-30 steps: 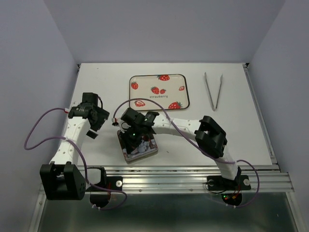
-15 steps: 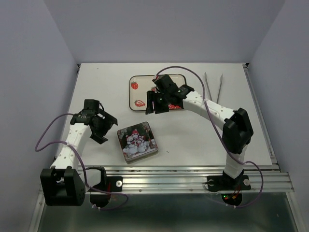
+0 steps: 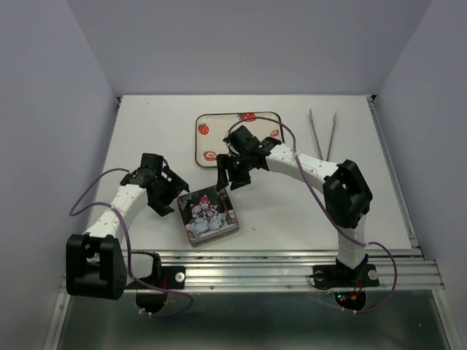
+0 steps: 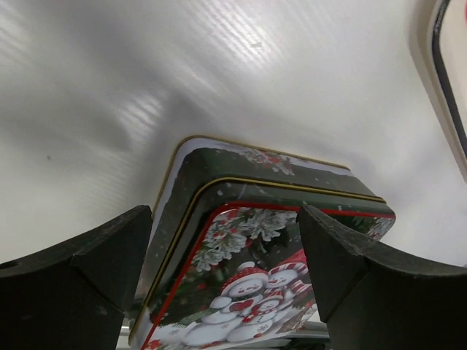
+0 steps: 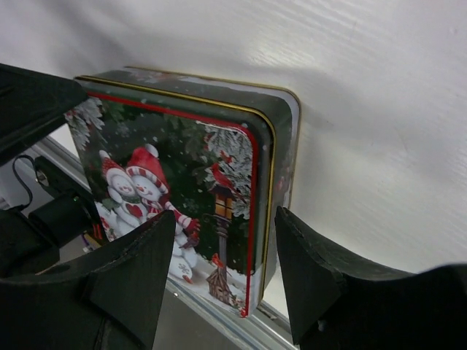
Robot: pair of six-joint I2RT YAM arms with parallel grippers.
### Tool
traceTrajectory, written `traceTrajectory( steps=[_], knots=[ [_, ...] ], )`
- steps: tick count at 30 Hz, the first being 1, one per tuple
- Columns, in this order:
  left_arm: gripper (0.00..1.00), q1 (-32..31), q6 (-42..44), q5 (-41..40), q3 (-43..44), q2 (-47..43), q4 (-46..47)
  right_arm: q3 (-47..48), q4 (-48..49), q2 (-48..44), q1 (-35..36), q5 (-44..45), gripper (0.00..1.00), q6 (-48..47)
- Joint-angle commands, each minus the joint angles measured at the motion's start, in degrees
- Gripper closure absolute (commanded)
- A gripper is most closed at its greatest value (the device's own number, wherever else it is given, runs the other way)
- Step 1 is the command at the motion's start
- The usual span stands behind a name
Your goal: Pack the cookies
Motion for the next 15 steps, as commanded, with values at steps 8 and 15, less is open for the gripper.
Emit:
traceTrajectory(
  steps=[8, 15],
  knots=[
    [0.09, -6.3, -0.7, 0.8, 0.1, 2.5, 9.6, -4.4, 2.1, -0.1, 0.1, -1.7, 0.43, 1.2],
    [0.09, -10.7, -3.7, 0.4, 3.9, 9.6, 16.8, -6.9, 2.0, -1.0, -0.4, 1.0, 0.49, 2.7]
  ],
)
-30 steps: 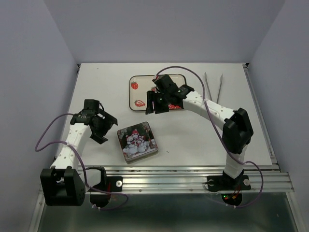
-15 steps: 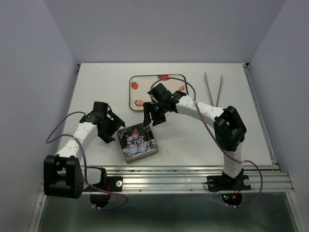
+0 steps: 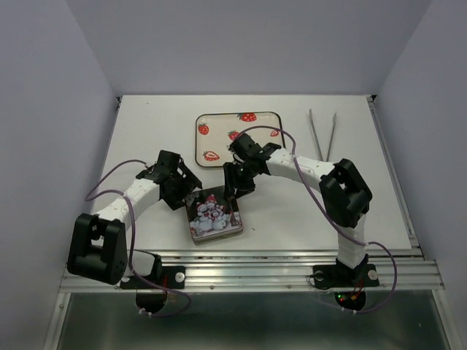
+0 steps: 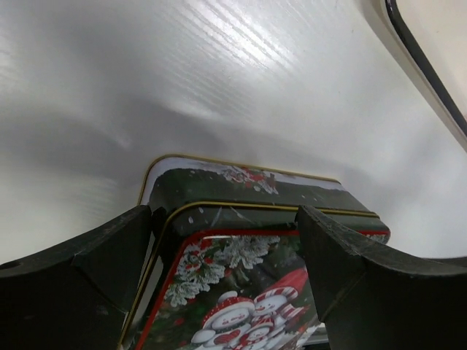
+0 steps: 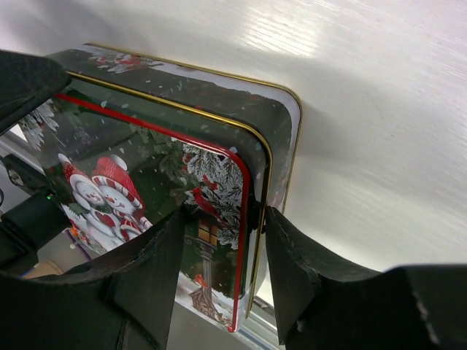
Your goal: Pack the cookies
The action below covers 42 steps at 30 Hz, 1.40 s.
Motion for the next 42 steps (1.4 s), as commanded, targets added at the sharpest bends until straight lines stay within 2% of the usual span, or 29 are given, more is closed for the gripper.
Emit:
traceTrajectory(
  steps=[1, 10, 19, 23, 25, 26, 28, 29, 31, 33, 38, 39, 40, 42],
  knots=[
    [0.09, -3.1, -2.6, 0.7, 4.6, 4.9, 6.9, -1.4, 1.2, -1.8, -0.2, 2.7, 0.50, 1.9],
    [0.09, -7.3, -3.4, -1.1, 14.1, 14.3, 12.4, -3.5, 1.0, -4.4, -3.0, 10.2, 0.55, 3.3],
    [0.10, -9.2, -4.3, -1.7, 18.2, 17.2, 11.8, -3.5, 1.0, -4.4, -8.7, 12.1, 0.58, -0.5],
    [0.10, -9.3, -3.9, -4.7, 21.6, 17.6, 7.8, -1.8, 1.0, -5.0, -8.7, 11.5, 0.54, -2.2],
    [0.06, -8.6, -2.9, -8.3, 25.2, 17.2, 3.9, -0.3, 0.6, -5.1, -8.7, 11.0, 0.49, -2.6],
    [0.01, -8.3, -1.8, -9.1, 28.8, 17.3, 2.7, 1.3, 0.1, -5.2, -8.7, 10.9, 0.43, -2.3],
    [0.01, -6.6, 0.7, -12.8, 33.2, 18.0, -3.7, 2.1, 0.0, -6.6, -8.7, 11.9, 0.38, -0.1],
    [0.01, -5.7, 0.9, -13.7, 35.2, 18.3, -5.8, 2.2, -0.2, -7.3, -8.7, 12.8, 0.27, 0.9],
    [0.01, -2.8, 0.2, -16.1, 40.1, 17.9, -11.2, 1.5, -0.4, -10.2, -10.0, 16.1, 0.13, 5.5],
    [0.01, -1.2, 0.9, -18.1, 41.8, 16.0, -11.6, -0.8, -0.2, -12.7, -11.9, 21.2, 0.00, 9.7],
    [0.01, 4.4, 6.0, -24.1, 47.0, 12.4, -19.0, -1.9, -3.1, -16.0, -17.9, 32.9, 0.00, 10.0],
    [0.01, 5.1, 8.7, -27.2, 48.0, 12.8, -22.8, -2.1, -4.5, -16.5, -19.4, 36.7, 0.00, 8.7],
    [0.01, 5.1, 8.7, -28.1, 48.0, 13.1, -24.8, -2.1, -4.6, -16.5, -19.4, 36.8, 0.00, 7.7],
    [0.01, 5.6, 12.4, -29.5, 48.0, 13.7, -28.6, -1.5, -7.4, -15.9, -19.9, 42.5, 0.00, 4.5]
  ],
)
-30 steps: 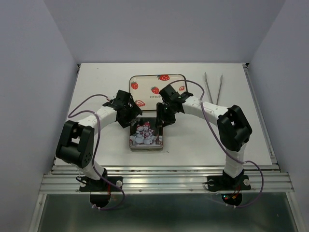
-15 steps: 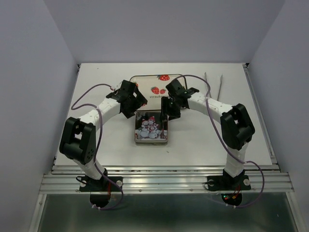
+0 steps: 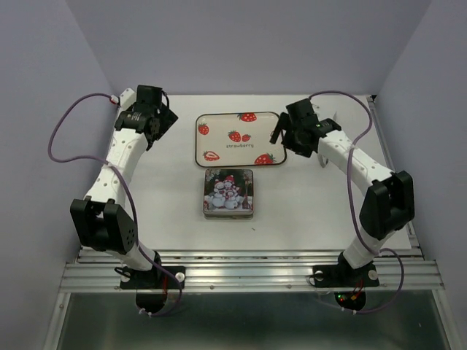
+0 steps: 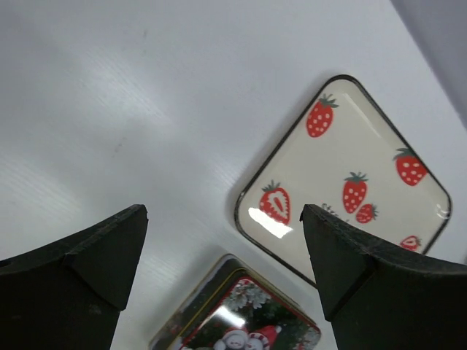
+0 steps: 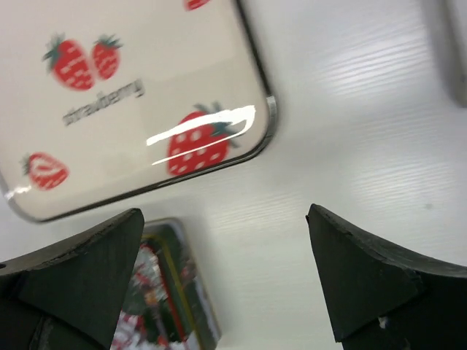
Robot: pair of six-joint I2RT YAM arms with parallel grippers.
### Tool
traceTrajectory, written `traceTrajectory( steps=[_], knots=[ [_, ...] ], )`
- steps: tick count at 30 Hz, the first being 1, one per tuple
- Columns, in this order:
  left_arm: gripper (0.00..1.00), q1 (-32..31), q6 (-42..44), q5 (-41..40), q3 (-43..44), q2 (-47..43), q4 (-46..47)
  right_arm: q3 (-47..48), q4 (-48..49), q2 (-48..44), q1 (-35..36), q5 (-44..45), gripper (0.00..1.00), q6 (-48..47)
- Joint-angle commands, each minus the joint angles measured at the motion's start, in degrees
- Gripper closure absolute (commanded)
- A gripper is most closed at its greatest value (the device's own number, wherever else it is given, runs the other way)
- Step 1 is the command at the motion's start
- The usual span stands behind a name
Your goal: Pack the cookies
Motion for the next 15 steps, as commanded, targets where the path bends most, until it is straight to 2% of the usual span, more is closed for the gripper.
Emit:
traceTrajectory(
  steps=[1, 4, 6, 9, 15],
  knots=[
    [0.01, 0.2, 7.7, -7.3, 1.6, -0.7, -12.2, 2.0, -6.8, 0.4, -1.3, 14.2, 0.00, -3.9],
    [0.01, 0.8, 6.7, -7.0, -1.5, -3.7, -10.3, 10.1, -15.1, 4.3, -1.3, 14.3, 0.00, -7.3],
    [0.01, 1.1, 6.1, -5.9, -3.2, -6.1, -6.9, 13.0, -16.6, 6.2, -1.3, 14.7, 0.00, -7.8],
    [0.01, 1.7, 6.3, -5.8, -2.9, -6.2, -4.8, 12.7, -13.5, 6.2, -1.3, 14.4, 0.00, -8.9],
    [0.01, 2.1, 6.2, -5.7, 0.3, -3.0, -6.7, 12.0, -9.7, 5.1, -1.3, 13.8, 0.00, -10.4]
  ],
)
